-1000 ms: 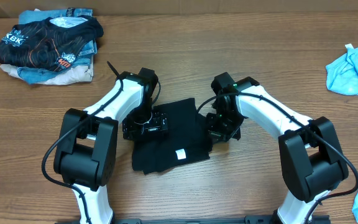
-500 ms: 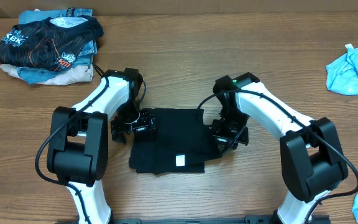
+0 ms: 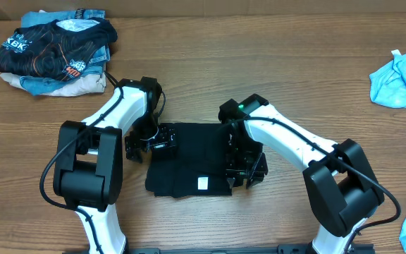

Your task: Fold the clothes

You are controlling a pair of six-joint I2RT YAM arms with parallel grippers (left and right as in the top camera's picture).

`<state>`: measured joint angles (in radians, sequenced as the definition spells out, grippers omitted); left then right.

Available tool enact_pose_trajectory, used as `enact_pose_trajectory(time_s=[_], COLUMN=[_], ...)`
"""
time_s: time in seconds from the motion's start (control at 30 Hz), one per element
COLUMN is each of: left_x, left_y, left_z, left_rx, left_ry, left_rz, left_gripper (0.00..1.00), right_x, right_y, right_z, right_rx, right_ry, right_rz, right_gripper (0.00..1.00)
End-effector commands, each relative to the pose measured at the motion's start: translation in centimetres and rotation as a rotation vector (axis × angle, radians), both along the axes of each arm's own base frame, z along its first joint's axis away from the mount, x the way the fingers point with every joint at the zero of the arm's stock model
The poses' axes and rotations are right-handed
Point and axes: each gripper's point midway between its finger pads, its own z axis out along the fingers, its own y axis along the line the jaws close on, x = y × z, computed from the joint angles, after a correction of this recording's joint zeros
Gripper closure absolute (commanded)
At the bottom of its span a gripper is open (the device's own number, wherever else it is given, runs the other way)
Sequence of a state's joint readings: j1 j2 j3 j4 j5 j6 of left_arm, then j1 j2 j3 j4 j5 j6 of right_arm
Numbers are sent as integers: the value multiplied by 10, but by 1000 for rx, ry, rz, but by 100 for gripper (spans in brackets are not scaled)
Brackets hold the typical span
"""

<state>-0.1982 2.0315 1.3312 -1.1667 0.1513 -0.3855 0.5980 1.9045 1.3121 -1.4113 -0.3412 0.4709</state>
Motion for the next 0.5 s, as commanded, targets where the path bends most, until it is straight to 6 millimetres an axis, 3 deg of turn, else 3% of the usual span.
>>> enact_pose_trajectory(time_s=[0.0,0.07,0.23,0.3,0.47], left_x=[11,15,21,21,24], left_y=[16,16,15,15,18], left_z=[3,8,13,13,12], left_rx=[80,83,79,80,115], left_ry=[-16,-22,-38,-38,-51], left_rz=[-26,-24,-22,-22,36], left_gripper=[3,2,2,1,0], right_x=[17,26,71,92,109], right_y=[5,3,6,10,18], right_z=[15,17,21,19,19], right_rx=[43,46,95,150,205], right_ry=[-64,-91,-242,-316,-381], right_rz=[-25,-27,-55,-49,-39], right_gripper=[56,58,62,56,51])
